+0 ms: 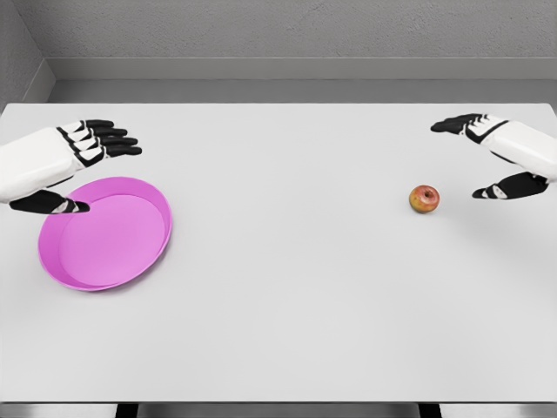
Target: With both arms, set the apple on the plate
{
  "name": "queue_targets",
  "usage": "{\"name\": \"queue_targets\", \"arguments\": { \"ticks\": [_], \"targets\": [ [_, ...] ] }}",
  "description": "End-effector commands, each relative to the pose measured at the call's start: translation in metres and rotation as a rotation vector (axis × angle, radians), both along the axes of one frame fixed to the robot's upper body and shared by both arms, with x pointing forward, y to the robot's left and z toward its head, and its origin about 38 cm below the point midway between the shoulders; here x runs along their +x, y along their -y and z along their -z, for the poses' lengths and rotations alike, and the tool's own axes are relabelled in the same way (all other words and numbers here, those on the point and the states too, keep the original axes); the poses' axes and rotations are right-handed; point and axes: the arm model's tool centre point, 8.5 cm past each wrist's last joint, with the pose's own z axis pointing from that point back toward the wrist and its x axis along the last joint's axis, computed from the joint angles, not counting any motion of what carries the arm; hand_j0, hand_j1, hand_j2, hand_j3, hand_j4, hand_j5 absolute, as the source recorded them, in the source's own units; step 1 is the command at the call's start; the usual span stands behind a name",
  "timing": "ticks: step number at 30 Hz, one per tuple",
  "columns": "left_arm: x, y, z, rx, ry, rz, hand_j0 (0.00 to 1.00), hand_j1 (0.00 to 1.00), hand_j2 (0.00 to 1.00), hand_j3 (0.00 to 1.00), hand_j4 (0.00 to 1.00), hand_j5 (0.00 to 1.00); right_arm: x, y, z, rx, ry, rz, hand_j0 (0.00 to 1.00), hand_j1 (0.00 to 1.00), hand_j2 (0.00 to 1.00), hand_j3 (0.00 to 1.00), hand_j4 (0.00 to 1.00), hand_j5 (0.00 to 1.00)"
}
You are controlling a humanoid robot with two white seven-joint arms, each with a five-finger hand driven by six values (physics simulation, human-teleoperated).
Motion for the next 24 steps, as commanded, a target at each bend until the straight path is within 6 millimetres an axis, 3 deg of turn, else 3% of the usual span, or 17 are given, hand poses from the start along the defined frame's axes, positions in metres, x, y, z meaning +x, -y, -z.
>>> {"name": "queue_targets", "arguments": {
  "ticks": [1, 5, 13, 19, 24],
  "targets": [
    [0.001, 0.001, 0.003, -0.005, -0.008, 0.0, 1.0, 1.0, 1.0, 1.0, 1.0, 1.0, 0.001, -0.002, 0.001, 0.002, -0.002, -0.003, 1.0, 1.0, 1.0, 1.0, 1.0, 1.0],
    [0.001, 0.003, 0.004, -0.006, -0.011, 0.004, 1.0, 1.0, 1.0, 1.0, 1.0, 1.0, 0.002, -0.005, 0.002, 0.005, 0.0, -0.005, 1.0, 1.0, 1.0, 1.0, 1.0, 1.0],
    [0.002, 0.012, 0.011, 0.008, -0.035, 0.025, 1.0, 1.0, 1.0, 1.0, 1.0, 1.0, 0.006, -0.004, -0.013, -0.006, 0.033, -0.007, 1.0, 1.0, 1.0, 1.0, 1.0, 1.0],
    [0.003, 0.014, 0.012, 0.014, -0.04, 0.031, 1.0, 1.0, 1.0, 1.0, 1.0, 1.0, -0.003, -0.003, 0.005, -0.04, -0.081, -0.058, 1.0, 1.0, 1.0, 1.0, 1.0, 1.0],
    [0.003, 0.014, 0.013, 0.015, -0.044, 0.033, 1.0, 1.0, 1.0, 1.0, 1.0, 1.0, -0.004, -0.02, 0.022, -0.047, -0.128, -0.108, 1.0, 1.0, 1.0, 1.0, 1.0, 1.0]
  ]
}}
